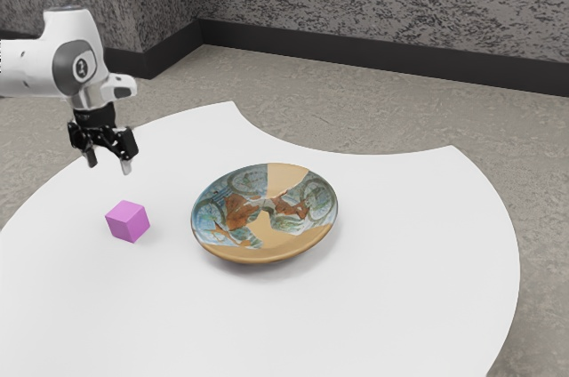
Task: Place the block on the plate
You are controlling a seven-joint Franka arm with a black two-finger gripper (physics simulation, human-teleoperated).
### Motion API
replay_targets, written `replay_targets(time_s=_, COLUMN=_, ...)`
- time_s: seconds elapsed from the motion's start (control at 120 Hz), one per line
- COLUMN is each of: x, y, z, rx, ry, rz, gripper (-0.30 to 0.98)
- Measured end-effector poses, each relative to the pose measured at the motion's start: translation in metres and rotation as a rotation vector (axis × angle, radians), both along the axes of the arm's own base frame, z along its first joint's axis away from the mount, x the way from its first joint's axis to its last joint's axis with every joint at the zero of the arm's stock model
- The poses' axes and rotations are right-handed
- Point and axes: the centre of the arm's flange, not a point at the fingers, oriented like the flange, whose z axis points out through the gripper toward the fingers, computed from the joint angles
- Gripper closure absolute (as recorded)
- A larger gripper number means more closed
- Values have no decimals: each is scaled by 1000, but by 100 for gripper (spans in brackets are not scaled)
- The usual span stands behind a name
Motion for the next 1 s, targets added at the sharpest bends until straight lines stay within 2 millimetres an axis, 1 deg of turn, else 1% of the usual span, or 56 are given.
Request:
replay_targets(time_s=0.117, x=4, y=9, z=-17, rx=7, ry=-8, rz=12, gripper=0)
replay_targets(time_s=0.2, x=9, y=11, z=-33, rx=8, ry=-9, rz=12, gripper=0)
replay_targets(time_s=0.275, x=11, y=19, z=-49, rx=4, ry=-5, rz=24, gripper=0)
replay_targets(time_s=0.342, x=12, y=21, z=-58, rx=1, ry=-5, rz=27, gripper=0)
replay_targets(time_s=0.567, x=16, y=21, z=-81, rx=-5, ry=-4, rz=24, gripper=0)
replay_targets(time_s=0.667, x=12, y=23, z=-90, rx=-9, ry=-1, rz=26, gripper=0)
replay_targets(time_s=0.808, x=7, y=18, z=-110, rx=-16, ry=15, rz=19, gripper=0)
replay_targets(time_s=1.0, x=0, y=23, z=-124, rx=-18, ry=17, rz=29, gripper=0)
